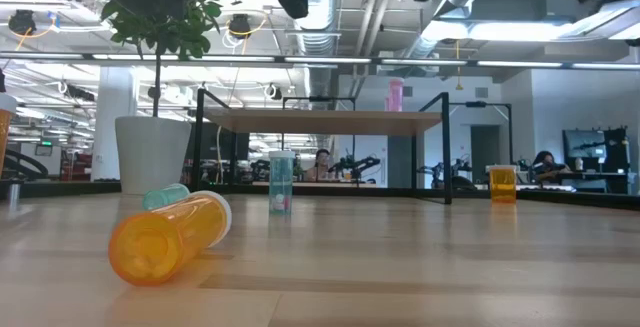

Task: Pick and place medicine bottles onto shelf by color
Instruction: Put the middle orange pill bottle on the shelf

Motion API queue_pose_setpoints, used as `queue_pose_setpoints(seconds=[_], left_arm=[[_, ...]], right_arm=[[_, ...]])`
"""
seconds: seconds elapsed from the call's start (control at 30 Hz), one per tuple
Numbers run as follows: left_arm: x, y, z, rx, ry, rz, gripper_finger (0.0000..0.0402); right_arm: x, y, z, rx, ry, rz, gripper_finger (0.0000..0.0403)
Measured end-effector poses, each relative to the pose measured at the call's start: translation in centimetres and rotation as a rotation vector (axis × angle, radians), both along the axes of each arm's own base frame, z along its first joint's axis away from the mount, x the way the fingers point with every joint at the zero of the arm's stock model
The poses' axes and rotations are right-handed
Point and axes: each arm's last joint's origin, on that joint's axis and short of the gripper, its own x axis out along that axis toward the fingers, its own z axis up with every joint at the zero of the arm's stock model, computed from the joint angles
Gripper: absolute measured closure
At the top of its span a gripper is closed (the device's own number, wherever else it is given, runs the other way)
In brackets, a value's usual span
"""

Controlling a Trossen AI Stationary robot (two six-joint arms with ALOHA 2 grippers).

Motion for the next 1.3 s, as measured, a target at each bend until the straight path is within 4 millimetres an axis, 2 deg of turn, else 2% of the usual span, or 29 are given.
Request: queue_pose_setpoints(seconds=[0.2,0.53,1.0,1.13,1.3], left_arm=[[0.0,0.0,-0.1,0.002,0.015,-0.003,0.0309],[0.0,-0.2,-0.3,0.003,0.034,-0.017,0.0309],[0.0,-0.6,-0.5,0.012,0.046,-0.020,0.0309],[0.0,-0.6,-0.5,0.012,0.047,-0.023,0.0309],[0.0,-0.6,-0.5,0.012,0.046,-0.022,0.0309]], right_arm=[[0.1,-0.3,0.0,0.035,-0.004,-0.002,0.0148],[2.6,0.2,-2.8,0.059,-0.068,0.007,0.0148],[2.2,1.0,-2.2,0.024,-0.120,0.023,0.0150],[2.2,1.1,-2.3,0.023,-0.118,0.026,0.0175],[2.2,1.0,-2.3,0.026,-0.118,0.021,0.0228]])
